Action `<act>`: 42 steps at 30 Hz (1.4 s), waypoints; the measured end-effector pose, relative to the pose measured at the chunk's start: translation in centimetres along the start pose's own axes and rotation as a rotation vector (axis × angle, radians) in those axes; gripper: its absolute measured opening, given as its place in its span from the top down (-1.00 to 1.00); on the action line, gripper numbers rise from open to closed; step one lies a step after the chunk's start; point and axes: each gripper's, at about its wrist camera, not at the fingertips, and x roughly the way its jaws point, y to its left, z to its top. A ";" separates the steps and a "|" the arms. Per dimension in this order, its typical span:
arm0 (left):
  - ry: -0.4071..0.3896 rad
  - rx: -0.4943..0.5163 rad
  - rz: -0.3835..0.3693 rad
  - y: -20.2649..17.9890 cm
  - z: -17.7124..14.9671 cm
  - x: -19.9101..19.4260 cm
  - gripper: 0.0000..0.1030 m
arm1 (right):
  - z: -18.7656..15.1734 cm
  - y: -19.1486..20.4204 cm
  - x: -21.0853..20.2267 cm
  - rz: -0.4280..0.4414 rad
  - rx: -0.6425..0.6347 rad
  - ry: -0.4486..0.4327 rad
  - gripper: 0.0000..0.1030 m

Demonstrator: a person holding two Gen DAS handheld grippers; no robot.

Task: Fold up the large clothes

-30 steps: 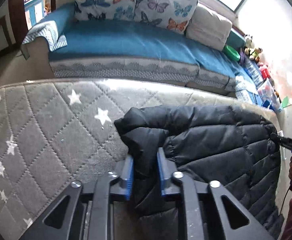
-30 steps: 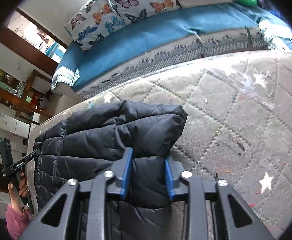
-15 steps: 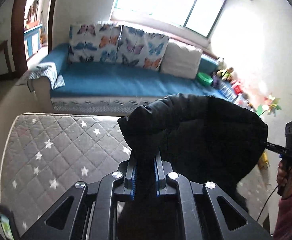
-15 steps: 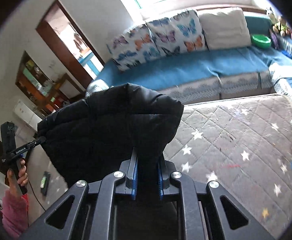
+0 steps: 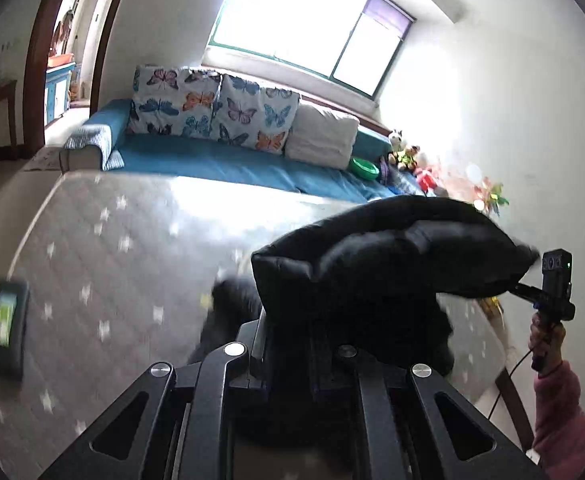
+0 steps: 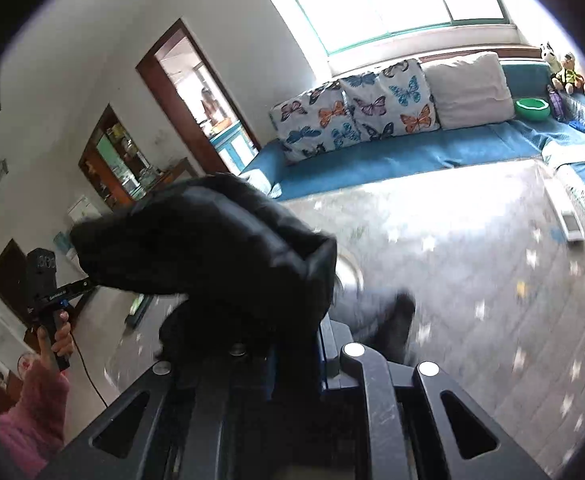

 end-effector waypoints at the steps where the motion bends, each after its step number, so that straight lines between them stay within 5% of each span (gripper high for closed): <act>1: 0.018 -0.007 0.003 0.4 -2.4 -0.3 0.74 | -1.2 0.2 0.0 -0.002 -0.013 0.004 0.65; 6: 0.082 -0.052 0.016 2.5 -10.9 0.6 0.74 | -7.8 -0.2 1.6 -0.010 -0.024 0.023 0.60; 7: 0.093 -0.070 0.019 3.1 -12.0 1.2 0.96 | -8.8 -0.5 2.2 -0.013 -0.025 0.031 0.57; 10: 0.134 -0.171 0.044 6.0 -16.0 2.4 1.00 | -10.2 -1.2 2.9 -0.033 -0.020 0.018 0.50; 12: 0.140 -0.233 0.040 8.0 -17.0 3.5 1.00 | -10.4 -1.0 2.7 -0.048 -0.050 -0.002 0.45; 14: 0.141 -0.310 0.016 9.7 -18.3 3.3 1.00 | -10.6 -0.9 2.4 -0.084 -0.054 0.028 0.20; 17: 0.119 -0.314 0.044 10.7 -18.5 1.5 1.00 | -11.0 -0.9 0.5 -0.099 -0.050 0.092 0.13; 24: 0.047 -0.246 0.102 9.7 -13.4 -3.8 0.98 | -7.5 -0.9 -5.9 -0.238 -0.007 0.026 0.12; 29: 0.022 -0.130 0.027 4.4 -7.3 -4.7 0.86 | -2.1 1.7 -5.4 -0.211 -0.030 -0.011 -0.02; 34: 0.090 -0.038 -0.045 -2.3 -2.9 -0.9 0.09 | 2.2 5.2 0.2 -0.156 -0.066 0.052 -0.05; 42: 0.245 0.012 -0.065 -6.7 0.4 10.8 0.01 | 1.7 6.3 7.4 -0.168 -0.109 0.221 -0.05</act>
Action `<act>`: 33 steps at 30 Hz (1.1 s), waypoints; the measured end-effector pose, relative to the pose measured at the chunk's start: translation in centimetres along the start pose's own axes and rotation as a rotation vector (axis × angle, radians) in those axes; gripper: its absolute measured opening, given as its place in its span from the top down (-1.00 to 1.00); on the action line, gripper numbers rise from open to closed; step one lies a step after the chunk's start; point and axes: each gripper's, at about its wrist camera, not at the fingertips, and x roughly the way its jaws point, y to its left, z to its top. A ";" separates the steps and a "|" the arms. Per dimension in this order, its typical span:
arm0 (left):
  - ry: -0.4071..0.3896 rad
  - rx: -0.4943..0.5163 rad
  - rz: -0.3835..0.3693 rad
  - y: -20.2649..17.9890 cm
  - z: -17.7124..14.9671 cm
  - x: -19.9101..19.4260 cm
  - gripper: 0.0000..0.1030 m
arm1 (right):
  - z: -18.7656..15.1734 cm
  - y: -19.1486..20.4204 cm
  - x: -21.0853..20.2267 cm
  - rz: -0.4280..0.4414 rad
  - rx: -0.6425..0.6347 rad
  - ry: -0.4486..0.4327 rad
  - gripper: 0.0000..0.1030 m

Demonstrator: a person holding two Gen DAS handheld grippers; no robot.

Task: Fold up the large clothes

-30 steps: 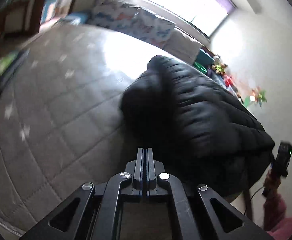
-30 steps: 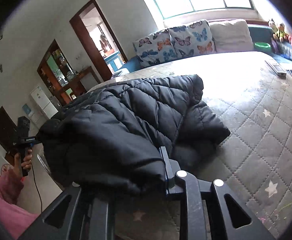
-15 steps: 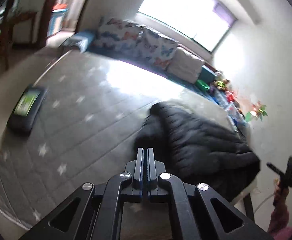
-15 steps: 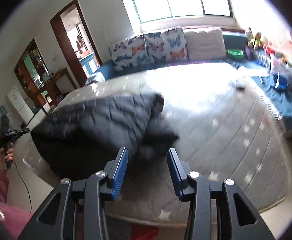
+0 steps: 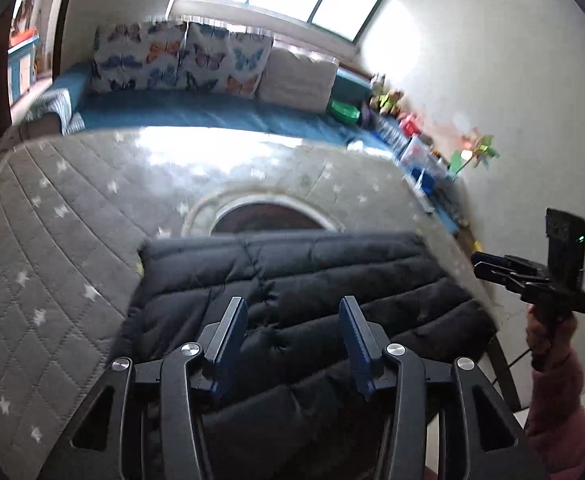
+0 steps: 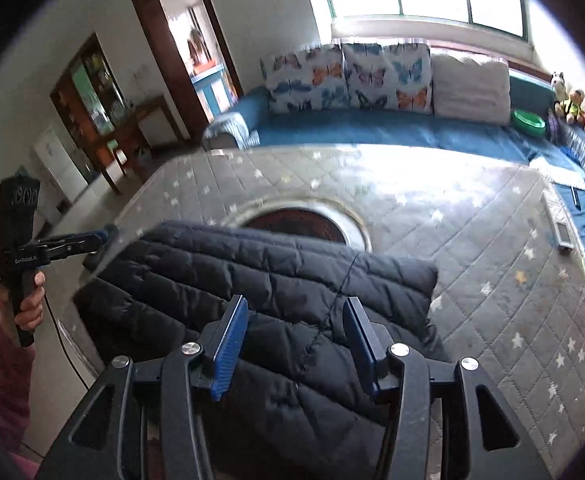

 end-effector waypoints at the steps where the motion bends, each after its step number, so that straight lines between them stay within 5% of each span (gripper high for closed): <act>1: 0.023 -0.021 -0.013 0.5 -0.3 1.3 0.01 | -0.2 -0.3 0.5 0.006 0.013 0.019 -0.05; 9: 0.037 -0.089 -0.086 4.3 -4.3 5.0 0.01 | -4.7 -2.5 3.8 0.003 0.056 0.139 -0.06; 19: -0.036 -0.164 -0.175 6.5 -8.6 6.6 0.01 | -10.0 -3.1 2.9 -0.019 0.034 0.047 -0.11; 27: -0.062 -0.069 -0.060 4.6 -9.9 7.4 0.04 | -10.0 -1.5 2.9 -0.089 -0.045 0.024 -0.16; 33: -0.075 -0.030 -0.024 3.9 -10.9 7.7 0.04 | -6.5 -1.9 0.5 -0.020 0.015 0.022 -0.16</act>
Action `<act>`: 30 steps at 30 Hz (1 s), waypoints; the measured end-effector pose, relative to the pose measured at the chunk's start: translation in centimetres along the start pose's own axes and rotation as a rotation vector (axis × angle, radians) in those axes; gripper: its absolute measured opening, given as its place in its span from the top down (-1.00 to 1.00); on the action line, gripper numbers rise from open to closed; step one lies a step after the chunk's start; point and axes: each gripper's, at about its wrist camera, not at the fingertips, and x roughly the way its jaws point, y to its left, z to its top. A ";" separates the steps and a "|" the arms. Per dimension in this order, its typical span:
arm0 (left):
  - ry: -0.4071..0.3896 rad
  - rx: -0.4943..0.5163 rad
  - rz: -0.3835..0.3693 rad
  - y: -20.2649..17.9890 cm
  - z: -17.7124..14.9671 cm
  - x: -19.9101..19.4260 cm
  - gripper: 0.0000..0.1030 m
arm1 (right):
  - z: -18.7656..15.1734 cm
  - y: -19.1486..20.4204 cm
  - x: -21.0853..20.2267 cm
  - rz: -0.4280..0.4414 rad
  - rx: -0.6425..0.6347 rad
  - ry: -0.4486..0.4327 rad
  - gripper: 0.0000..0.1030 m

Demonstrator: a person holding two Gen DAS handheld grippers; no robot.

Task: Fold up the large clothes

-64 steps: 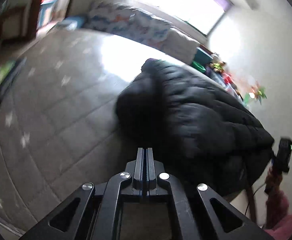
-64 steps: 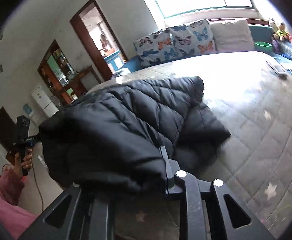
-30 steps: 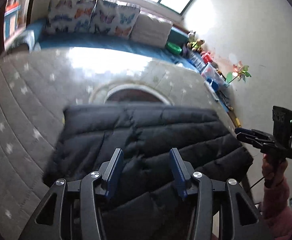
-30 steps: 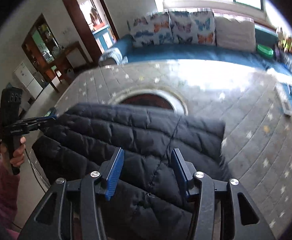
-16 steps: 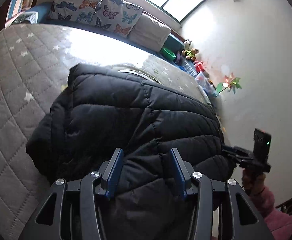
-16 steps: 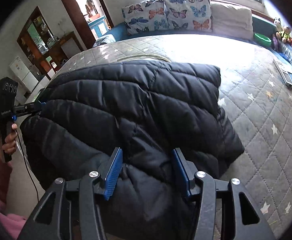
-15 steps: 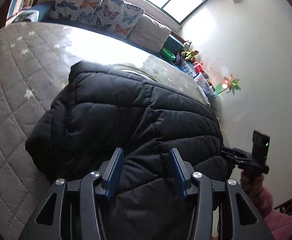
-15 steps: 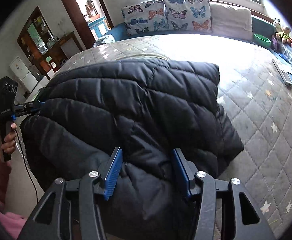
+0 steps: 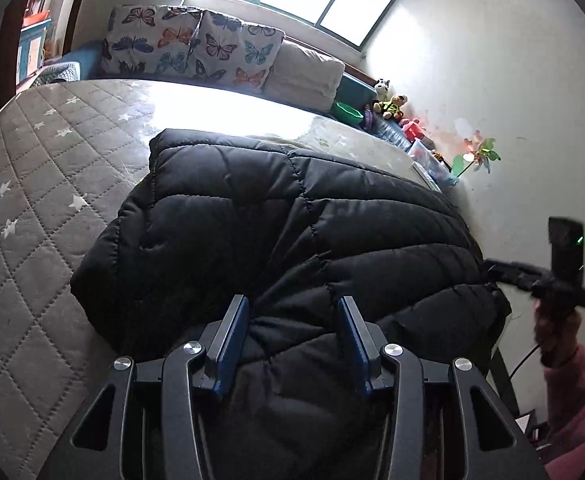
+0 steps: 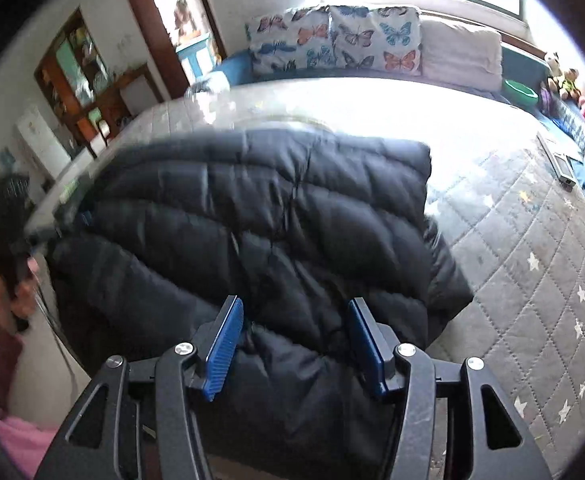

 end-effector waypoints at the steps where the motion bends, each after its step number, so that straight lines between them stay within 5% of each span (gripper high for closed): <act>1: -0.003 0.000 -0.001 -0.1 0.0 -0.1 0.04 | 0.2 0.1 -0.3 0.009 -0.002 -0.010 -0.17; 4: -0.010 -0.005 -0.012 -0.1 -0.3 0.2 0.04 | 0.2 0.7 0.2 -0.001 -0.041 -0.013 -0.17; 7: -0.017 -0.021 -0.027 0.4 -0.8 -0.1 0.04 | -1.2 0.7 3.3 -0.047 -0.069 0.078 -0.20; 16: -0.052 -0.188 -0.076 2.7 -0.1 -1.9 0.03 | -2.1 0.9 3.9 -0.048 -0.090 0.039 -0.27; 24: -0.031 -0.149 0.079 1.8 0.2 -1.8 0.03 | -2.6 0.7 3.7 -0.041 -0.103 0.022 -0.31; 30: -0.029 -0.113 0.110 1.4 -0.1 -0.9 0.04 | -2.9 0.6 3.4 -0.030 -0.092 0.007 -0.33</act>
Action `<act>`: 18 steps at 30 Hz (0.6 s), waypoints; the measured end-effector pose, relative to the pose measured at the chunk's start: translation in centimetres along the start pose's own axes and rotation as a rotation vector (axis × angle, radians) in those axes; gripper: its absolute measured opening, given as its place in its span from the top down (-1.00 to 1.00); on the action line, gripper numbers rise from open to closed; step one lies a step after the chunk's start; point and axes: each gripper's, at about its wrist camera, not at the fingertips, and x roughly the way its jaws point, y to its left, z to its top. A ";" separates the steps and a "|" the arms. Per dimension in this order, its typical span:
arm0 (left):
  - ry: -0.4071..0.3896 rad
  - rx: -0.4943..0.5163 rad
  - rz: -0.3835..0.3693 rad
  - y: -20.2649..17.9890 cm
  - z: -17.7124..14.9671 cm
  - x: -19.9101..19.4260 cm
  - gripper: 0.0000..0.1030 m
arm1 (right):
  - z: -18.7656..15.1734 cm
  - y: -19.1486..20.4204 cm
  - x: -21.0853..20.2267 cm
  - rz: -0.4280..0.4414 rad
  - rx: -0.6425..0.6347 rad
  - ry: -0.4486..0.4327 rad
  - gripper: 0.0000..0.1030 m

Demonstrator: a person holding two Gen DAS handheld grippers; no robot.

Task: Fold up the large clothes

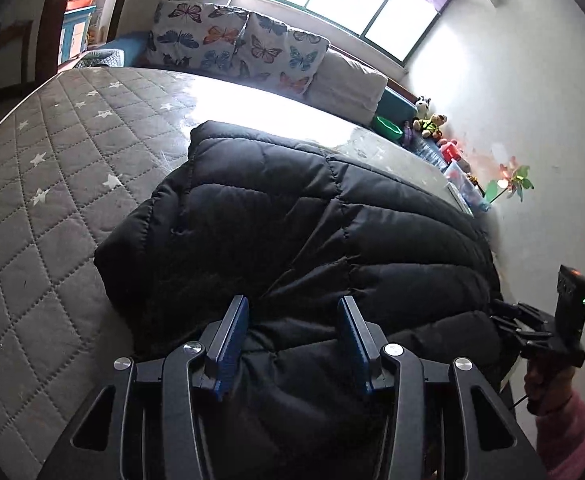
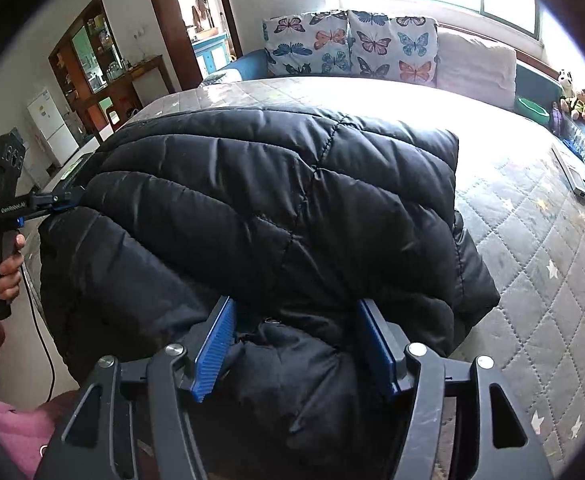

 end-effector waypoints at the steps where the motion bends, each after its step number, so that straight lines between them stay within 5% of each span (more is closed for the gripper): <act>1: 0.003 -0.002 0.003 0.0 0.1 0.0 0.04 | -0.1 0.0 -0.1 0.001 0.003 -0.004 -0.34; 11: -0.092 0.075 0.211 -2.4 0.2 -1.3 0.03 | -1.3 -1.3 -1.0 0.046 0.057 -0.059 -0.41; 18: -0.103 0.054 0.212 -3.1 1.1 -1.8 -0.05 | -0.8 -0.9 -1.0 0.030 0.034 -0.051 -0.52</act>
